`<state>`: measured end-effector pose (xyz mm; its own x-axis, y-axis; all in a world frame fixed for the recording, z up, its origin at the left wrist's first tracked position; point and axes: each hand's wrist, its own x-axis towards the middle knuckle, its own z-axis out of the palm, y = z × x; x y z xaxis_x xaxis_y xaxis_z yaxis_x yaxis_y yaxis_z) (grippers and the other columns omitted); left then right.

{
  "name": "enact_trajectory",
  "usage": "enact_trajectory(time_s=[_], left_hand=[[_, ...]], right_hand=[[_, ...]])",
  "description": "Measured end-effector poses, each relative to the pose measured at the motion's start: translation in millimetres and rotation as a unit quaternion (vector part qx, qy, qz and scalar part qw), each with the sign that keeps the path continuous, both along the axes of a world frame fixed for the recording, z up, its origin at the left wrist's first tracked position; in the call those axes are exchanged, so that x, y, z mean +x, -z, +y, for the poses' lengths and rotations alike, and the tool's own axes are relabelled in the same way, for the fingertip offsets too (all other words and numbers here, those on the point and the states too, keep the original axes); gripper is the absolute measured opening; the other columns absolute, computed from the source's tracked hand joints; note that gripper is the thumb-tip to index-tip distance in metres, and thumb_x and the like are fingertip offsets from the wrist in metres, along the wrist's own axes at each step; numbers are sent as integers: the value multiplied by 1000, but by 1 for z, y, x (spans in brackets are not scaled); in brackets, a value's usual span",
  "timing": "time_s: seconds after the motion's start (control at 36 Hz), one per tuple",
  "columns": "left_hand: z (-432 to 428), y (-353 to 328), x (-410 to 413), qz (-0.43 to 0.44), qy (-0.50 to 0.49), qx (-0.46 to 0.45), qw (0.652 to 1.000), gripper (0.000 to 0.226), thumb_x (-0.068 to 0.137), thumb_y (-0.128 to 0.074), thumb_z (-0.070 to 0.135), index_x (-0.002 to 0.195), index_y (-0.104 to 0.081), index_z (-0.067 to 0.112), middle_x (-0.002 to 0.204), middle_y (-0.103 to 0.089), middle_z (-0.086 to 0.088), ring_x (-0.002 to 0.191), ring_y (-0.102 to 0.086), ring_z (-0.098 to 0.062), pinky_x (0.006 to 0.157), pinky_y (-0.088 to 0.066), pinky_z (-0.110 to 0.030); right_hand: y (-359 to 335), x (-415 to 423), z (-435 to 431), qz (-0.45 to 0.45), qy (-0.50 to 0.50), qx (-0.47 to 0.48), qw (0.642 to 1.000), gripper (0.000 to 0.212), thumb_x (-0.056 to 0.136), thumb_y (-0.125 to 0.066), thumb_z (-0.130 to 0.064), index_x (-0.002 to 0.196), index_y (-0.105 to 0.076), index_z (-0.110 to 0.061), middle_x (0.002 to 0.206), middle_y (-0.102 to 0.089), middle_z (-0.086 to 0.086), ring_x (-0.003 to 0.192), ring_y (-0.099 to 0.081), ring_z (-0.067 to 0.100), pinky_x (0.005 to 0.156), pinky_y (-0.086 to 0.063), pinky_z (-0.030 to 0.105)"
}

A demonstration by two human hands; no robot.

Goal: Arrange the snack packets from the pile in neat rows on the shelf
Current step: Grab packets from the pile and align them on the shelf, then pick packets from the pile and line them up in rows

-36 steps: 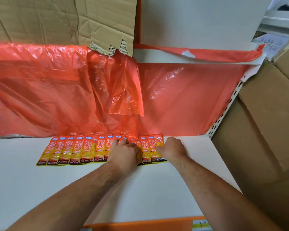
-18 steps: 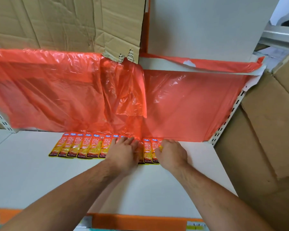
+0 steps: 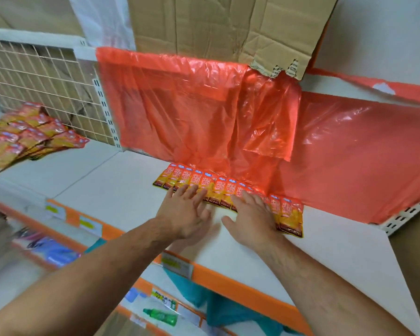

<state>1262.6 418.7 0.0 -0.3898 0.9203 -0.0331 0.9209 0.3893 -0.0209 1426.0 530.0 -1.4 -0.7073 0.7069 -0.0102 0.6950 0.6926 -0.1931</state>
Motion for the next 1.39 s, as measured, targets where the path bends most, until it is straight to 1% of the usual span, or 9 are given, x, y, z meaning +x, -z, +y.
enact_trajectory(time_s=[0.08,0.31,0.44,0.61,0.78,0.92,1.06,1.28,1.39], left_hand=[[-23,-3,-20,-21,-27,12,999,68,96,-25,61,155,-11,32,164,-11,2,150,-8,-22,119,-12,-49],[-96,-9,-90,-45,-72,45,995,68,95,-28,59,156,-12,32,164,-10,3,150,-10,-24,119,-14,-50],[-156,-12,-154,-68,-95,61,991,70,92,-27,61,155,-13,34,164,-10,3,150,-9,-25,119,-13,-50],[-222,-17,-231,-63,-115,62,989,69,94,-28,60,156,-12,33,164,-9,4,150,-7,-24,120,-9,-50],[-269,-19,-295,-78,-147,54,985,68,96,-26,60,156,-8,33,164,-5,4,151,-3,-23,120,-4,-52],[-287,-15,-338,-90,-175,68,978,67,96,-26,60,156,-8,35,164,-4,6,151,-1,-22,121,0,-50],[-288,-10,-378,-95,-192,77,974,67,95,-26,61,155,-10,36,164,-5,7,151,-2,-21,121,1,-51],[-296,-14,-444,-69,-239,57,967,67,95,-25,62,155,-12,35,164,-9,6,151,-4,-23,120,-1,-52],[-301,-19,-476,-70,-261,64,961,67,95,-26,62,155,-12,35,164,-8,7,151,-3,-22,120,-2,-53]], right_hand=[[-7,-24,-21,1,-26,-6,1000,69,91,-47,-61,152,-29,-33,161,-22,-1,147,-17,26,118,-19,44],[-16,-106,-81,-15,-68,-8,998,71,91,-46,-61,154,-23,-34,164,-14,-1,150,-10,24,119,-18,45],[-21,-173,-135,-13,-84,-7,996,70,92,-47,-59,153,-25,-35,163,-16,-2,149,-11,24,120,-18,43],[-24,-255,-191,-6,-103,13,995,72,91,-43,-64,154,-25,-33,163,-19,-1,148,-15,24,120,-18,41],[-28,-326,-230,-12,-128,-3,992,73,92,-42,-66,155,-23,-34,164,-15,-2,149,-11,23,121,-16,43],[-30,-375,-243,-10,-156,18,988,72,92,-42,-66,153,-27,-33,163,-19,0,148,-15,23,119,-19,40],[-28,-424,-239,-16,-178,12,984,72,92,-39,-68,154,-25,-33,164,-17,0,149,-13,23,120,-18,41],[-27,-511,-236,-17,-227,11,974,72,93,-39,-67,154,-25,-32,163,-19,0,148,-15,24,117,-21,42],[-28,-548,-238,-4,-246,14,969,71,93,-40,-67,153,-28,-31,162,-21,1,147,-17,24,116,-23,42]])
